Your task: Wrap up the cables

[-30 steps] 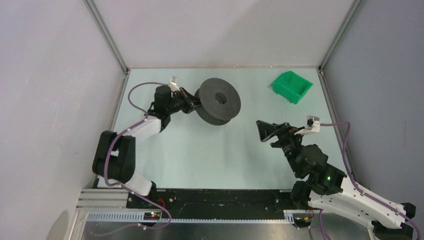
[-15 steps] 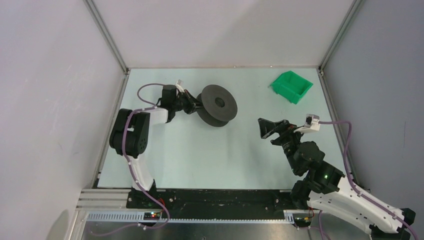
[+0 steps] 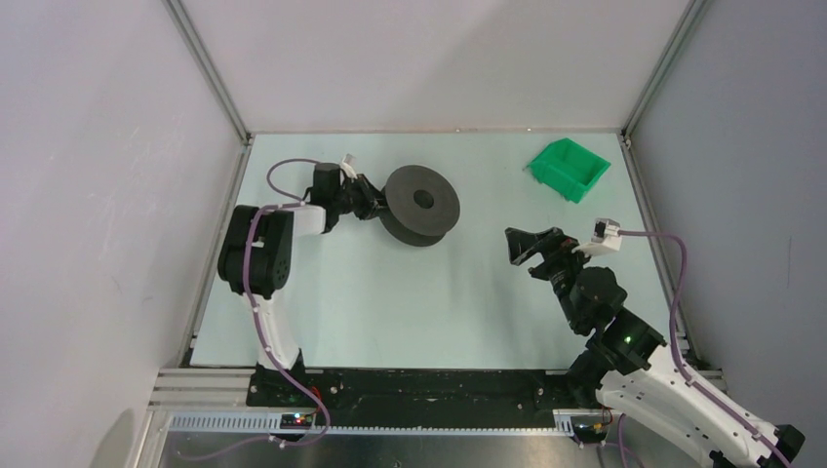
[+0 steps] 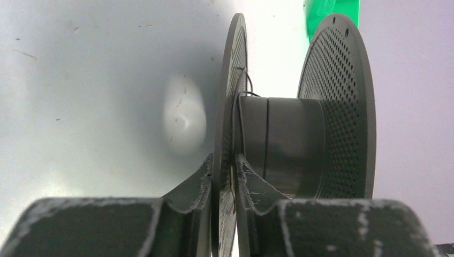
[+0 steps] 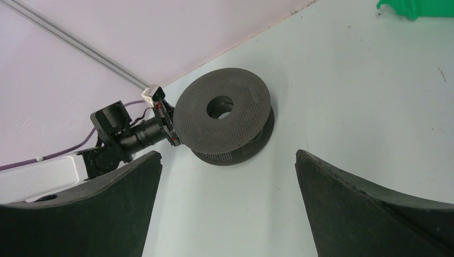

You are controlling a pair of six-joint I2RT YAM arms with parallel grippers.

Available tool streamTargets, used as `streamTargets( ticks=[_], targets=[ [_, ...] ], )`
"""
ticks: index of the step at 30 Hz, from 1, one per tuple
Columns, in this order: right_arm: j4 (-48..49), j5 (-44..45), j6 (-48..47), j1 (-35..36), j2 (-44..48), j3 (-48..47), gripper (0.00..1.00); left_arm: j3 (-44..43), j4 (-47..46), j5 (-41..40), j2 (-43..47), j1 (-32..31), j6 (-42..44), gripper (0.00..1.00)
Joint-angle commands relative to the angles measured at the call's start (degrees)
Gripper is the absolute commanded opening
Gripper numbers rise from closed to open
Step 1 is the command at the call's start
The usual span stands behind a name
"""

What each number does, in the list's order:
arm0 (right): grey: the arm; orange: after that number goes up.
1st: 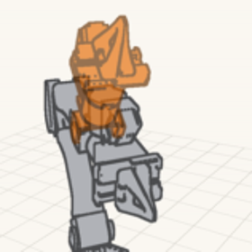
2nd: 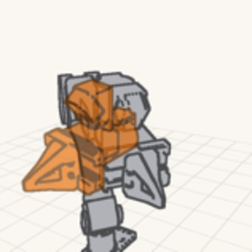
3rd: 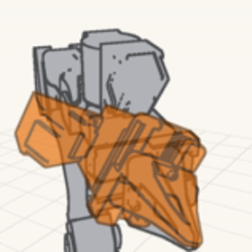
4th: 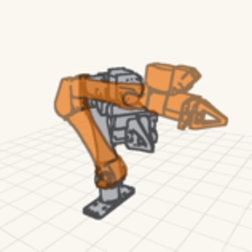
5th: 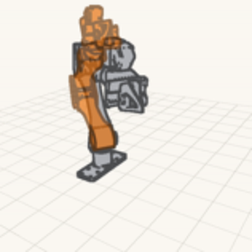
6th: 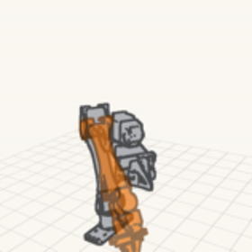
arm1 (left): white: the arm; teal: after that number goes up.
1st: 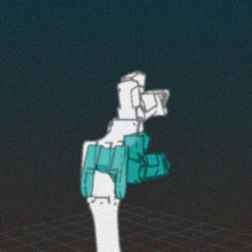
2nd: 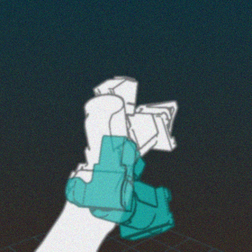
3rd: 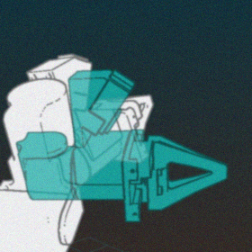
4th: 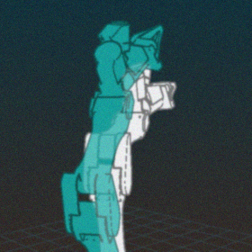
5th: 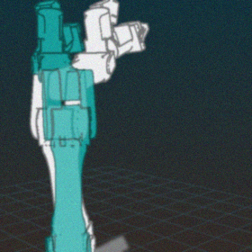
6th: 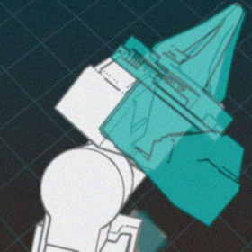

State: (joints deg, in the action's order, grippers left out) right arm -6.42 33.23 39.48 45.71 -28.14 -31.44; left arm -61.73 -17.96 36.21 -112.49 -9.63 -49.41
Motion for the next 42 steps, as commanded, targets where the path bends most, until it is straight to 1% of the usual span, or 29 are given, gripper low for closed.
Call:
streamTargets(
  ticks=[1,13,23,32,37,42],
  targets=[
    [1.5,-3.0,1.1,-1.3,-0.7,0.7,0.99,-2.5,2.1,-0.5,0.8,1.0,4.8,0.22],
    [1.2,-5.9,1.0,-2.0,-1.0,0.7,0.99,-2.5,9.3,-2.8,3.1,2.0,10.0,0.32],
    [0.3,-7.0,2.0,-2.0,-0.6,0.7,0.99,-2.3,11.4,-2.7,4.4,3.1,10.9,0.35],
    [0.0,-7.3,2.3,-2.0,0.2,0.7,1.0,-1.9,13.5,-2.6,5.1,4.7,12.0,0.36],
    [-0.4,-8.2,2.4,-1.9,0.0,0.7,0.99,0.4,14.4,-3.3,6.3,6.0,11.3,0.36],
    [-1.6,-8.9,2.8,-1.7,-1.9,0.9,0.99,3.2,14.3,-6.6,9.6,6.4,9.6,0.36]
  ],
)
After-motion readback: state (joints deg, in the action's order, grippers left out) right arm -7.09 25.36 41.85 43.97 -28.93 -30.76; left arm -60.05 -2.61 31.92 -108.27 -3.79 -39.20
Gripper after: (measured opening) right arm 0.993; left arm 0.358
